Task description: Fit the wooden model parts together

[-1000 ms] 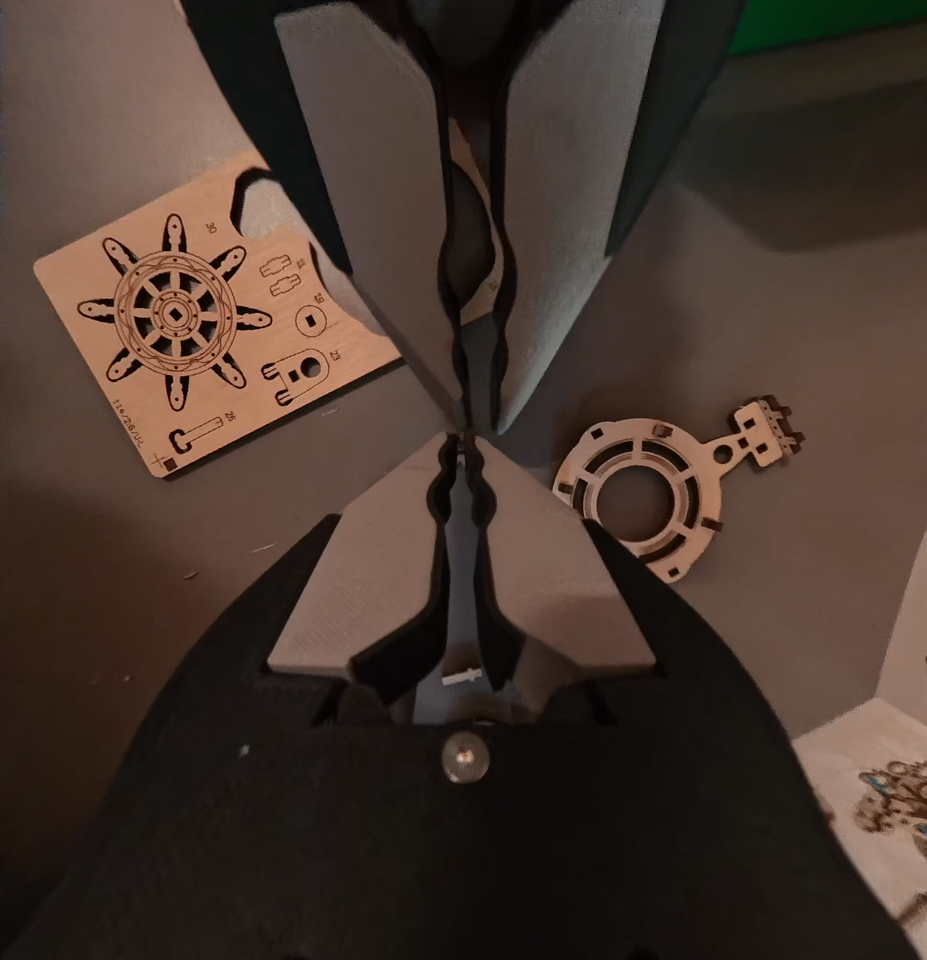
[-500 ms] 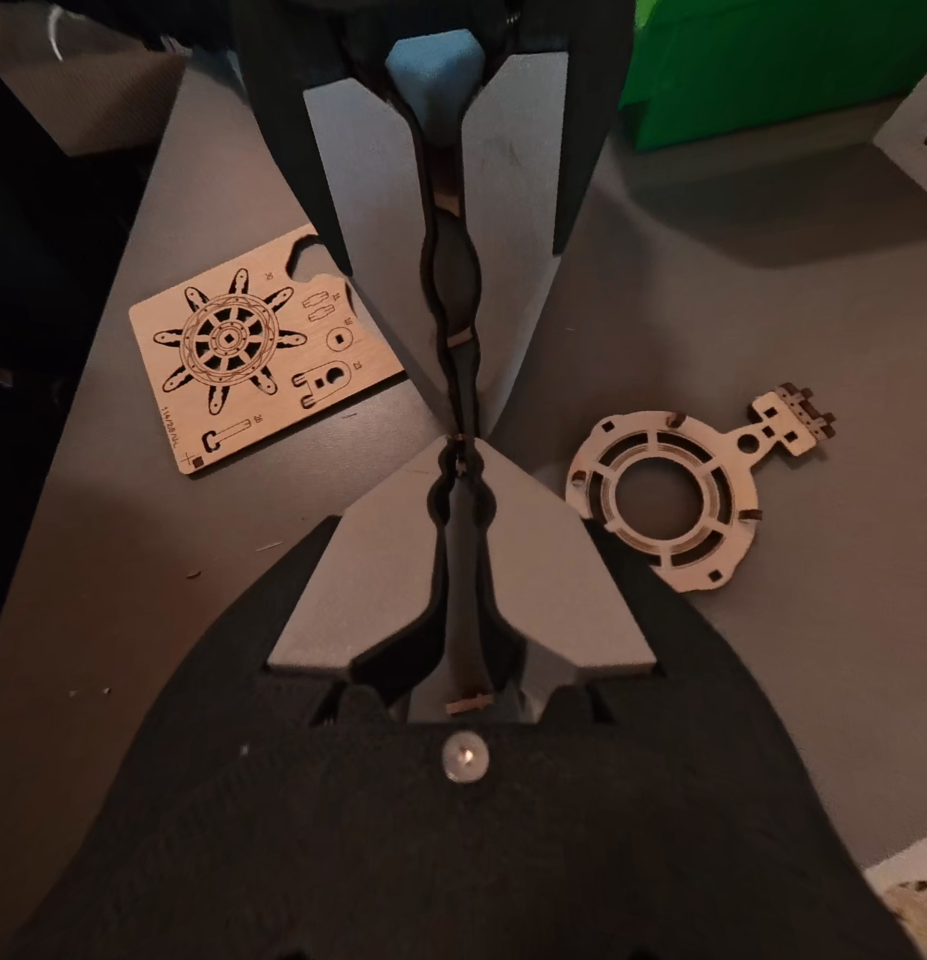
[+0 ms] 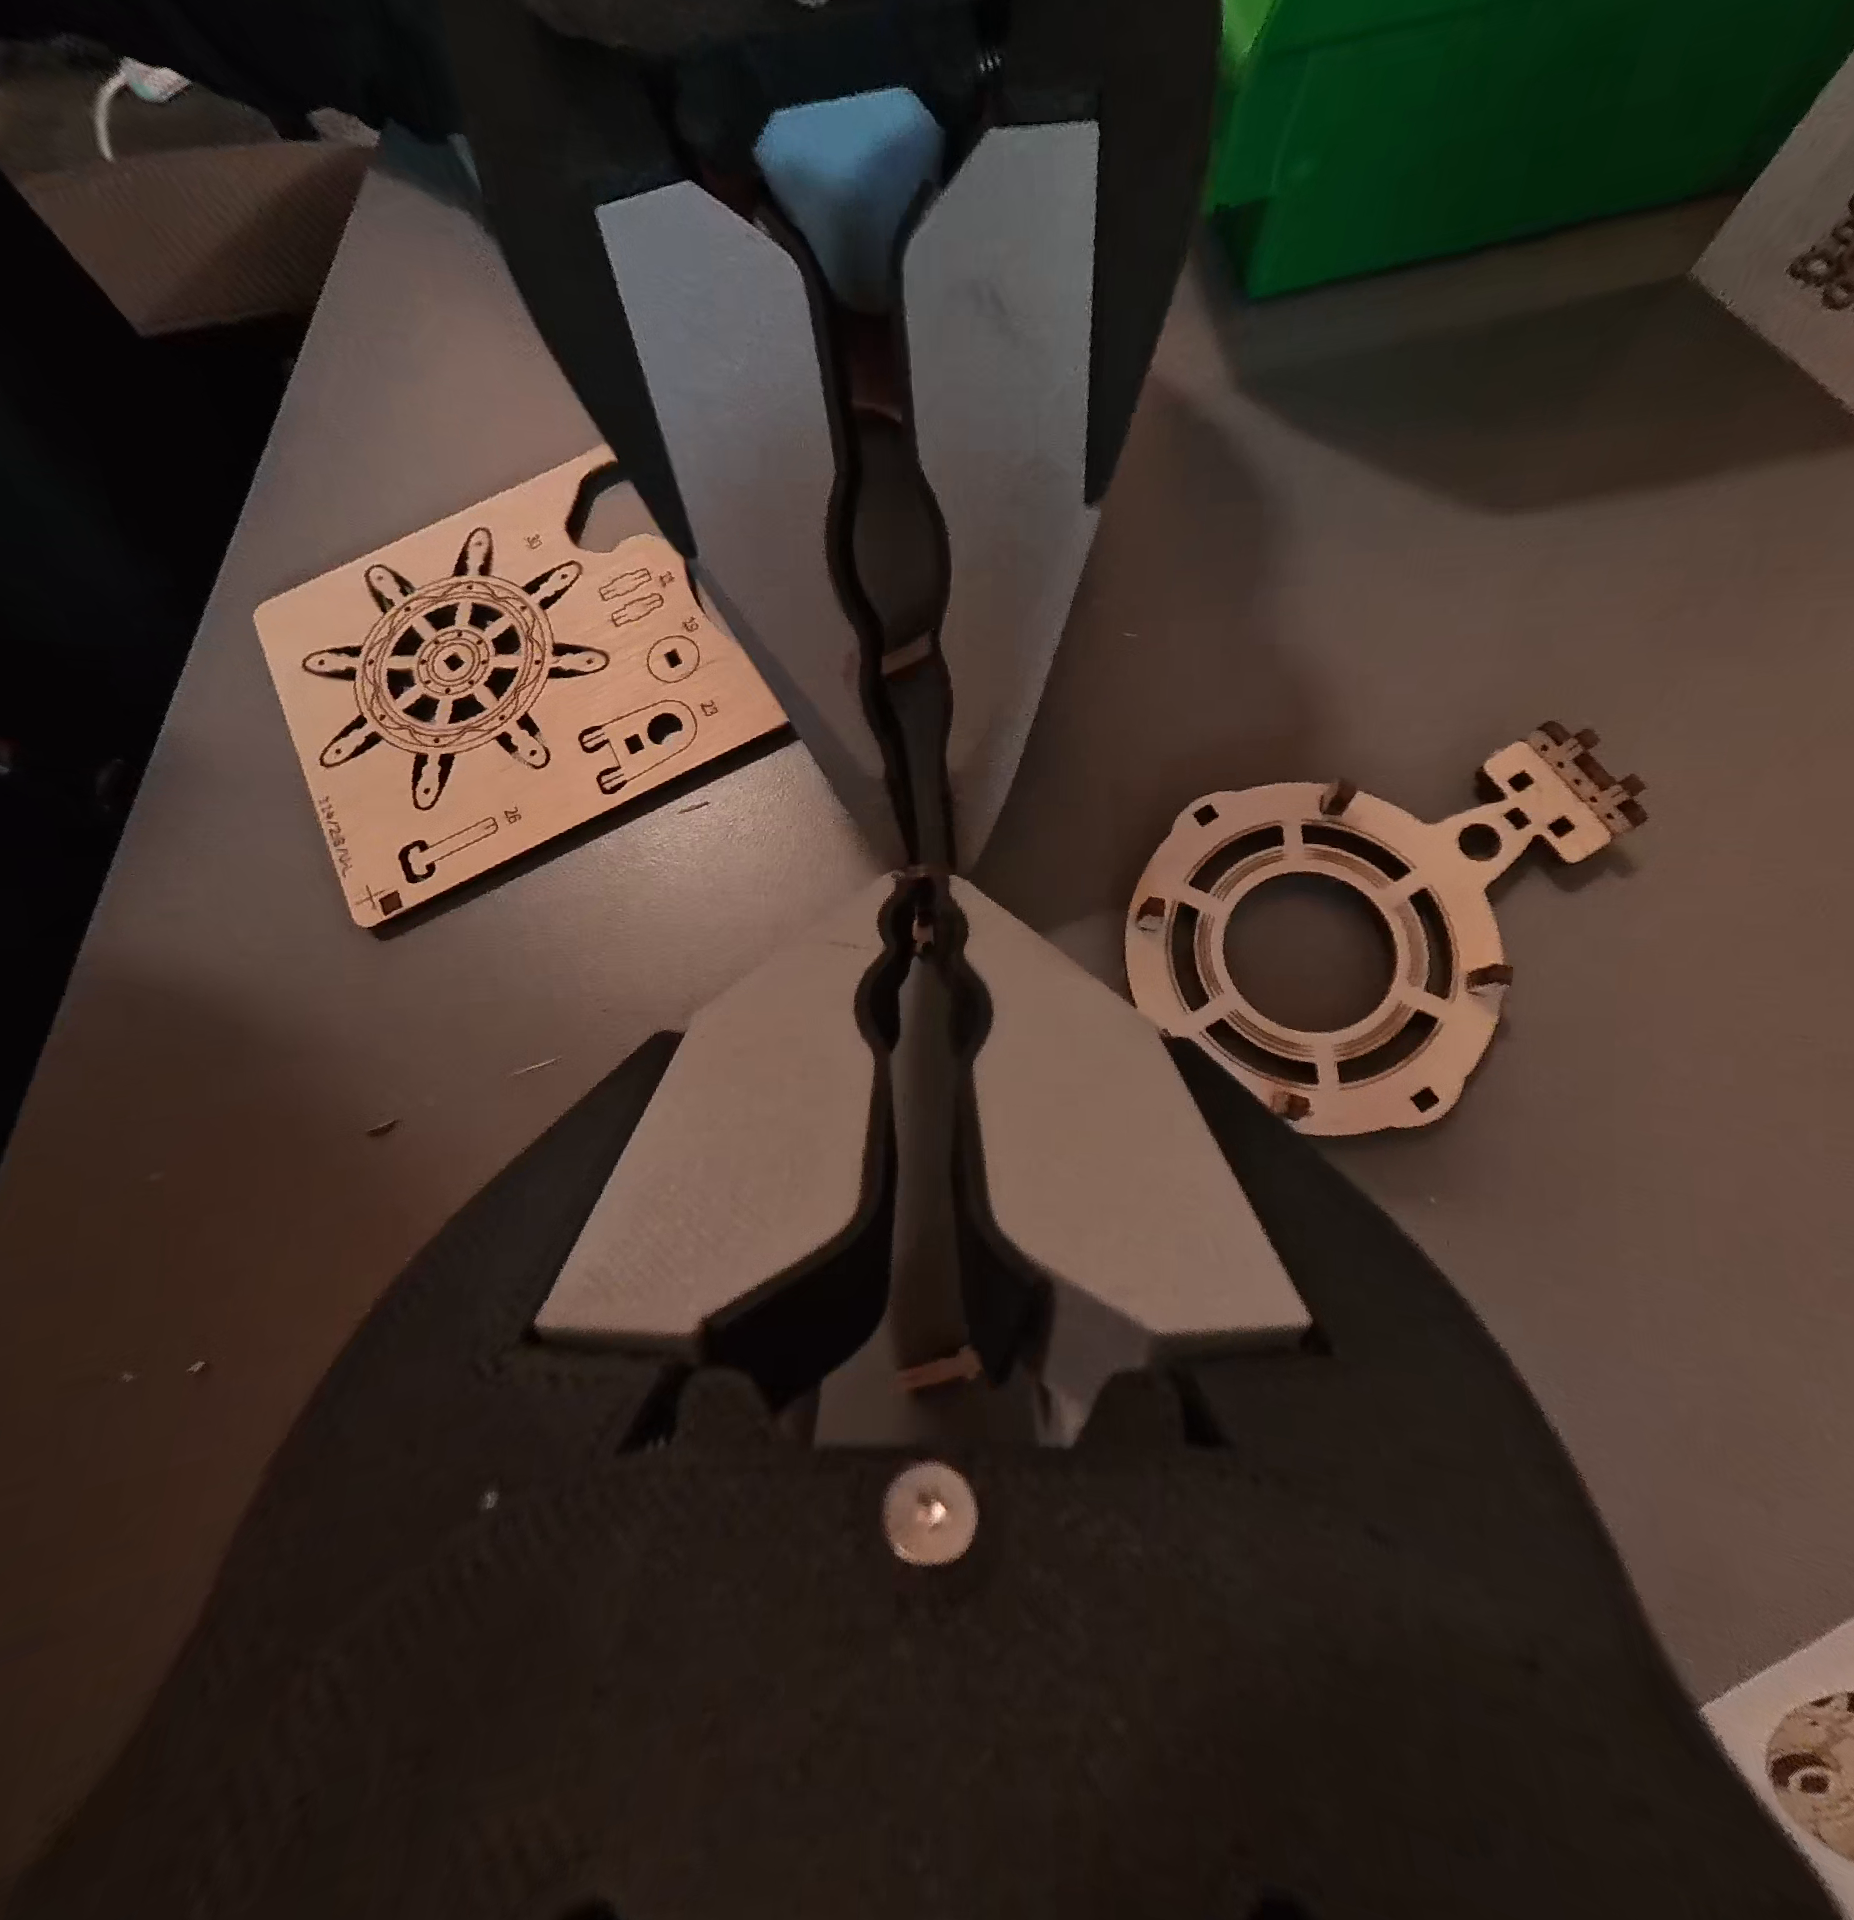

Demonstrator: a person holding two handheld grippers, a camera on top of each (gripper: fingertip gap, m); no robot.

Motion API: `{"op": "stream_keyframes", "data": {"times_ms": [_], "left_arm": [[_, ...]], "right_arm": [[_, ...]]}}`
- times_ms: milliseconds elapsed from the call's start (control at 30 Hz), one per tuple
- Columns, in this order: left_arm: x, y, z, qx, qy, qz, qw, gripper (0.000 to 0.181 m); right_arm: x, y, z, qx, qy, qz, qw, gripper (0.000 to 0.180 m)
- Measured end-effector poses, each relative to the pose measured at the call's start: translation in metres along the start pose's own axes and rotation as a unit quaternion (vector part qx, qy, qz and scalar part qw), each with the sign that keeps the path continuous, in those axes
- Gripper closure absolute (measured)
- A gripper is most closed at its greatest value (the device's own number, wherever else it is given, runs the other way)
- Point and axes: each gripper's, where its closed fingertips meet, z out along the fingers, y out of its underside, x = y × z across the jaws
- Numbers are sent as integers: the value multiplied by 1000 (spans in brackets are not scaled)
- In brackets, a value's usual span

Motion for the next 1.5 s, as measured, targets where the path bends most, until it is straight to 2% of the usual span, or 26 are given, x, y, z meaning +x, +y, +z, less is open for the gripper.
{"op": "stream_keyframes", "data": {"times_ms": [67, 333, 600, 1500], "left_arm": [[0, 3, 3, -12, -5, 6, 1000, 177], [-1, -15, -3, 35, -3, -5, 999, 180], [3, -19, -1, 46, 9, -6, 999, 181], [0, -19, 3, 37, 19, -11, 999, 181]], "right_arm": [[0, 1, -1, 8, 1, -1, 1000, 180], [0, 3, -4, 22, 6, -4, 1000, 180], [1, 5, -6, 24, 4, 17, 1000, 180], [1, 9, -11, 26, -5, 65, 998, 177]]}}
